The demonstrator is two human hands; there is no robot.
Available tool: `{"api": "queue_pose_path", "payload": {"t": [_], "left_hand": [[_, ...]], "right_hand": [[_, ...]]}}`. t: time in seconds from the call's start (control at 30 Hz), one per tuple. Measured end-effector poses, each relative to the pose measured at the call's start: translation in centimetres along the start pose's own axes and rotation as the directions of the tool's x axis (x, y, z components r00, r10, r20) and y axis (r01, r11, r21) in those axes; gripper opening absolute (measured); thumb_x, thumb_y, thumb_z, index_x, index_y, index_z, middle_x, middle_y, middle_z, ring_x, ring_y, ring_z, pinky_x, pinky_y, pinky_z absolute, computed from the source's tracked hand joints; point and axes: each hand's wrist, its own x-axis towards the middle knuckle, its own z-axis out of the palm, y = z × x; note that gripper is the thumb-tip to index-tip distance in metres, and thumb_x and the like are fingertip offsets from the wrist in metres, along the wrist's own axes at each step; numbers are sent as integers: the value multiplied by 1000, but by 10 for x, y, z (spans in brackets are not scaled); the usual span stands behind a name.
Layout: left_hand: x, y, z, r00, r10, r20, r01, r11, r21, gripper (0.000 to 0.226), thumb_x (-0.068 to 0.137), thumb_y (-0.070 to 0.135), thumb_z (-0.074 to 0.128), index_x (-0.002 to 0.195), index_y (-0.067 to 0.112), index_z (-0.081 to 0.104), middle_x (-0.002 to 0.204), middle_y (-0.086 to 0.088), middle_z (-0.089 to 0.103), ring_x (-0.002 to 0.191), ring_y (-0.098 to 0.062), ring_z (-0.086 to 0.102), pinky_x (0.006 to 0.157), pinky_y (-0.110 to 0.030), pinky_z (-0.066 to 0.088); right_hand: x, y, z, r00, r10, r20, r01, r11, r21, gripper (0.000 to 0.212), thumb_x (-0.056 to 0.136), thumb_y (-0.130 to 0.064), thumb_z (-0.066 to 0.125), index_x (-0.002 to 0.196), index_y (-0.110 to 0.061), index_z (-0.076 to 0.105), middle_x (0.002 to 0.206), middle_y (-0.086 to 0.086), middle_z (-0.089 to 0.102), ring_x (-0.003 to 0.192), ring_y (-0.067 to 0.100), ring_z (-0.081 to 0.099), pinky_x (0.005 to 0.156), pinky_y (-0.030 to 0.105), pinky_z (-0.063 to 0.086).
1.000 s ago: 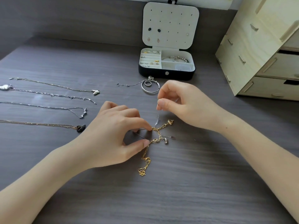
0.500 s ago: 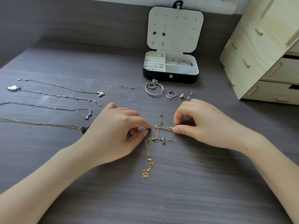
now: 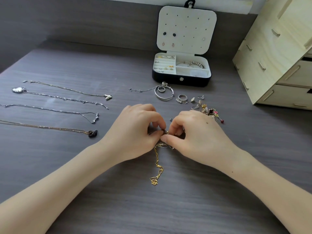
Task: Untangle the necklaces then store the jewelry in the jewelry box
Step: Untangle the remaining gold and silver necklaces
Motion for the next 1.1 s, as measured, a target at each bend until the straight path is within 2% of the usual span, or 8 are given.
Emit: {"api": "queue_pose_path", "payload": {"t": [0.13,0.27,0.47,0.63,0.73,0.87,1.03,1.1], "left_hand": [[0,-2,3,1000,-4,12,5,999,-35,14,69,26,57,76,26,69,71,15,53,70,-9,49,70,-35,44],[0,-2,5,999,36,21,-35,999,-42,12,70,28,61,77,23,69,74,15,53,70,-8,48,70,-31,43],[1,-3,8,996,83,30,-80,993,-87,13,73,31,64,76,20,70,73,12,52,68,-10,49,64,-27,41],[1,-5,10,997,61,55,-58,997,-58,13,80,30,58,81,21,68,77,14,51,73,-9,47,72,-32,39],[0,-6,10,996,57,65,-56,998,-26,6,86,22,61,83,21,66,82,12,53,78,-13,49,76,-32,34],[-1,-6,11,997,60,51,-61,998,15,15,83,28,50,83,22,63,82,14,50,77,-12,47,70,-28,29],[-2,-5,11,998,47,42,-47,999,3,9,84,28,48,81,27,56,81,14,49,75,-9,43,71,-26,28],[-2,-4,12,999,39,30,-39,999,3,7,84,28,47,80,29,53,80,15,47,75,-9,42,73,-27,30]], "right_hand": [[1,-3,2,999,35,6,-35,999,-24,12,86,-34,56,75,-29,54,81,-11,52,92,14,52,80,28,39],[0,-1,0,998,38,55,-38,999,-3,9,90,-30,55,82,-26,59,87,-9,54,93,14,51,80,26,35],[1,4,-6,996,36,76,-47,989,138,12,91,-28,56,79,-27,57,74,-16,50,67,-1,42,62,18,30],[0,14,-13,994,73,81,-82,990,117,12,92,-27,55,80,-25,57,71,-16,47,65,-3,40,62,9,31],[-1,19,-19,991,113,65,-120,987,107,13,92,-27,54,80,-24,57,68,-15,47,63,-2,41,59,9,31],[-2,23,-24,987,141,78,-149,984,97,13,92,-27,55,79,-26,57,67,-13,47,62,0,42,56,11,31],[-1,26,-21,984,167,60,-170,984,51,12,92,-29,55,81,-25,58,67,-13,46,61,0,41,55,11,30],[0,26,-18,985,166,39,-167,986,11,12,92,-29,54,81,-24,58,70,-14,47,64,2,41,55,15,29]]}}
